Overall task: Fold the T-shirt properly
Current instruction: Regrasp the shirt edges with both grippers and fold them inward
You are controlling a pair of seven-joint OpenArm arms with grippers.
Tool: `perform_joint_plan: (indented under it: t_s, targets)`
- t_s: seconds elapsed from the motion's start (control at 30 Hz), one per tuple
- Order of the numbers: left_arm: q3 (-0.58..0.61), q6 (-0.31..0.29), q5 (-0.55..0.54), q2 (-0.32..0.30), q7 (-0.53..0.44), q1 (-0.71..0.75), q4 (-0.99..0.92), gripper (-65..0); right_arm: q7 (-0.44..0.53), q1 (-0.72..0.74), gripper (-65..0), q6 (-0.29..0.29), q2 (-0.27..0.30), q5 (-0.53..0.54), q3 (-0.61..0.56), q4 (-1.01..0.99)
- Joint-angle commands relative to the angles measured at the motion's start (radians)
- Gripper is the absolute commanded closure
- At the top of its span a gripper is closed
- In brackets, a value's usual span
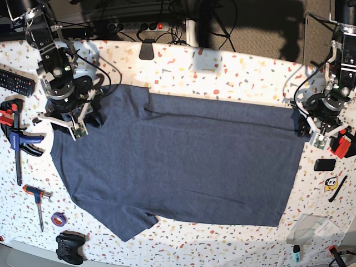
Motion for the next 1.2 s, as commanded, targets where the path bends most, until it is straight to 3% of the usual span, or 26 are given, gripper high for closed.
perform_joint_plan:
  t_s: [0.0,0.17,0.3,0.47,0.63,0.8,0.87,1.07,1.17]
  targets:
    - [-0.011,0.010,-0.019,-0.019,-0.010,-0.013,0.031,-25.9,0.013,0.012,-22.9,-0.018,0.015,0.000,0.007,0.019]
    - [-0.011,0.010,-0.166,-0.025,0.049,-0.008,0.085,-21.4,0.000,-0.010,-22.9,-0.019,0.015,0.066,0.007,0.078]
    - [-0.011,0.006,-0.181,0.001,0.053,-0.003,0.086,-21.3,-0.015,-0.051,-21.7,-0.031,0.014,0.071,0.007,0.126]
    - [-0.011,0.005,-0.181,0.055,0.020,0.014,0.074,-9.4,-0.013,-0.092,0.0,-0.035,-0.008,0.080,0.018,0.126]
    - [-0.011,0.006,-0.181,0.101,-0.026,0.006,0.020,0.0,-0.002,-0.086,0.0,-0.034,-0.038,0.115,0.076,0.070]
    - [-0.011,0.006,-0.193,0.119,-0.055,-0.016,-0.123,0.0,0.032,-0.084,0.0,0.025,-0.054,0.148,0.120,-0.024]
    - [-0.010,0.002,-0.253,0.119,-0.032,-0.019,-0.164,0.0,0.026,-0.084,0.0,0.034,-0.055,0.148,0.119,-0.058]
    - [-0.011,-0.183,-0.384,0.116,0.113,0.021,-0.176,0.0,-0.035,-0.126,0.0,0.051,-0.054,0.137,0.119,-0.061]
    - [-0.011,-0.219,-0.425,0.107,0.135,0.062,-0.163,0.0,-0.036,-0.178,0.0,0.051,-0.054,0.107,0.119,-0.023]
